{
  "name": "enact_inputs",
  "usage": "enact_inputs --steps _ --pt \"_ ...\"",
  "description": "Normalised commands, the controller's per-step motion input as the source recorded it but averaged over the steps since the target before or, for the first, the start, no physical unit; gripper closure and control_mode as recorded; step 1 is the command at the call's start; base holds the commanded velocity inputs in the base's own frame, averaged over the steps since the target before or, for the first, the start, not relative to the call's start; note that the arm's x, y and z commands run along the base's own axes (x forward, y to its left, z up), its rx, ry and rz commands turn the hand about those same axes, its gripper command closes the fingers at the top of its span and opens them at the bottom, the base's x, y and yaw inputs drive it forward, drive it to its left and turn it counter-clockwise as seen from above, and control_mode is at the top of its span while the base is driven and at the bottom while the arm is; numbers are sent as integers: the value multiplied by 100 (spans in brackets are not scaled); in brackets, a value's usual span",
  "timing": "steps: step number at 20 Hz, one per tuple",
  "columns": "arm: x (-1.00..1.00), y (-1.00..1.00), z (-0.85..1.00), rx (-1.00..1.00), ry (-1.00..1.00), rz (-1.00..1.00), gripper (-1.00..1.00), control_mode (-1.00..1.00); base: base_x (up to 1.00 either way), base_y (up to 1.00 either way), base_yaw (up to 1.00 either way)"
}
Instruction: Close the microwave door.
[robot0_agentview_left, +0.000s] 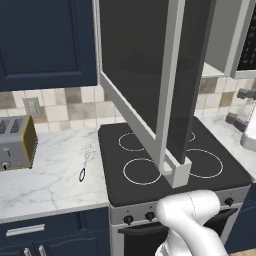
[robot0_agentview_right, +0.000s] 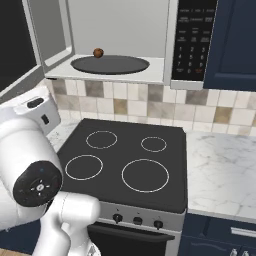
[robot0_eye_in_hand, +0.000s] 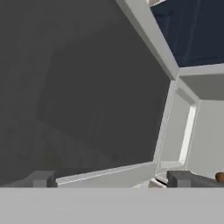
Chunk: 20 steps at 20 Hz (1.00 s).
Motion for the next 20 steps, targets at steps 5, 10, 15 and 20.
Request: enact_inputs --steps 5,10,15,20 --pt "-76 55 6 0 -13 32 -100 -100 0 0 0" --pt "-94 76 0 0 -20 3 -100 -100 0 0 0" --pt "-87 64 0 0 -10 -21 -100 -100 0 0 0" --pt "-43 43 -5 -2 0 -42 -100 -100 0 0 0"
